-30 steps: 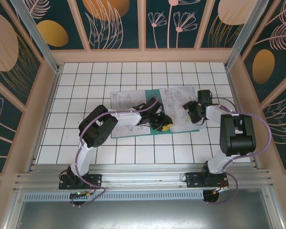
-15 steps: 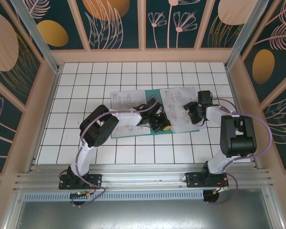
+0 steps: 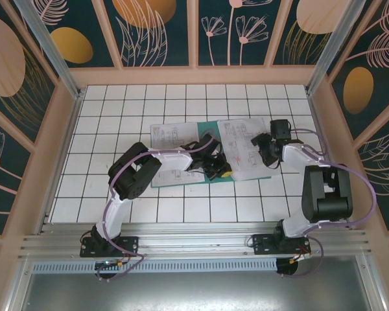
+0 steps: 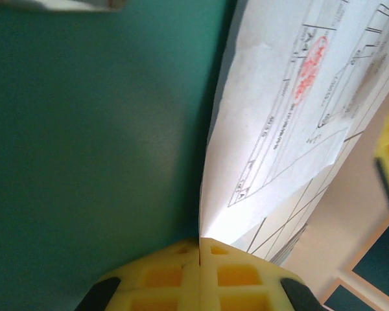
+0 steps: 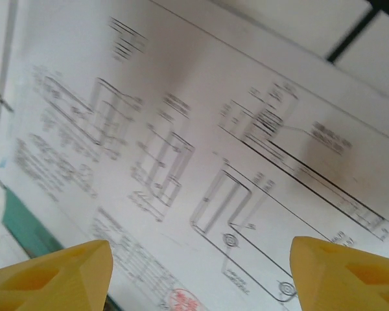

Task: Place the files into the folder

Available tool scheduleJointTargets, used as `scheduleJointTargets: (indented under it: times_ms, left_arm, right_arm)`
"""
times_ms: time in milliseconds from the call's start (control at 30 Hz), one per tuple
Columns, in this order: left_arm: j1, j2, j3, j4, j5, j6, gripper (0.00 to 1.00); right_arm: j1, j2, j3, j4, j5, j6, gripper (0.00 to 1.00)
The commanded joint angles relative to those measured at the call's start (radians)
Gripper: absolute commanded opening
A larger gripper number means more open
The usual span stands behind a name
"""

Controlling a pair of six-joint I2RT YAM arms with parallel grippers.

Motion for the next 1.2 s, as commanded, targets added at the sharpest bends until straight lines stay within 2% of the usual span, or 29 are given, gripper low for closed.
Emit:
scheduleJointTargets:
  times_ms: [0,133,667,1167]
  left_arm:
    - [0.019,-0.051,-0.051,0.013,0.028,-0.021,0.00]
    - [0.037,-0.068,-0.089,0.051,0.055,-0.046,0.00]
    - [0.064,-0.127,-0.126,0.007,0.053,-0.049,0.00]
    - [0.076,-0.169,-0.160,-0.047,0.012,-0.029,0.00]
  right_arm:
    - [0.011,-0.048,0.041,-0.043,0.050,-0.054,0.74]
    - [0.023,-0.071,0.043,-0.043,0.047,-0.059,0.73]
    - [0.032,-0.063,0.027,-0.004,0.008,-0.056,0.73]
    - [0.055,0.044,-0.012,0.091,-0.129,-0.029,0.72]
